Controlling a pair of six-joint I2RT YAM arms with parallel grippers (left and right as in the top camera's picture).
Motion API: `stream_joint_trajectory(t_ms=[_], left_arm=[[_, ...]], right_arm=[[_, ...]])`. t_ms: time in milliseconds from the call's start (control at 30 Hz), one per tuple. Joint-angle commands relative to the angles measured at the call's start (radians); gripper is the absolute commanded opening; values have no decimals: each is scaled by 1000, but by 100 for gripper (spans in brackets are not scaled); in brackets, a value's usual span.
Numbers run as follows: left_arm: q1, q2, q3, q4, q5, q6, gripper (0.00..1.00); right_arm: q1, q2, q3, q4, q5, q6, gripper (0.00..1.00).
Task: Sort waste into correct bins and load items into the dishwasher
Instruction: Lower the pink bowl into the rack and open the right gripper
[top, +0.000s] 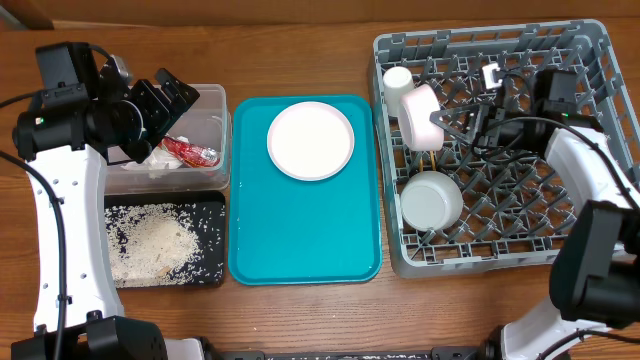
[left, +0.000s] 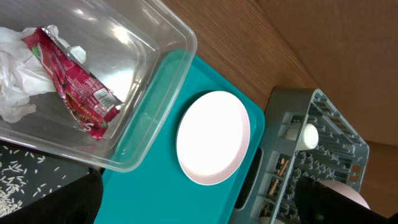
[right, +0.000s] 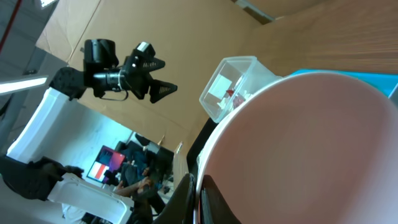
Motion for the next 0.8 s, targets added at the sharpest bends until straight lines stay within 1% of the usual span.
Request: stream_joint_trajectory(t_ms=[0,67,133,433,600,767], left_arm=[[2,3,17,1,8,2,100],[2,4,17,1,8,2,100],[2,3,17,1,8,2,100],[2,3,17,1,8,2,100],[2,3,17,1,7,2,100],[2,3,17,1,7,2,100]], right_arm=[[32,19,-1,60,-39,-2,4],[45,19,-1,122,-39,44,4],[52,19,-1,134,-39,47,4],[64,19,-4,140,-38,45,4],[64,20,-6,137,11,43,4],[62,20,-6,137,18,42,4]])
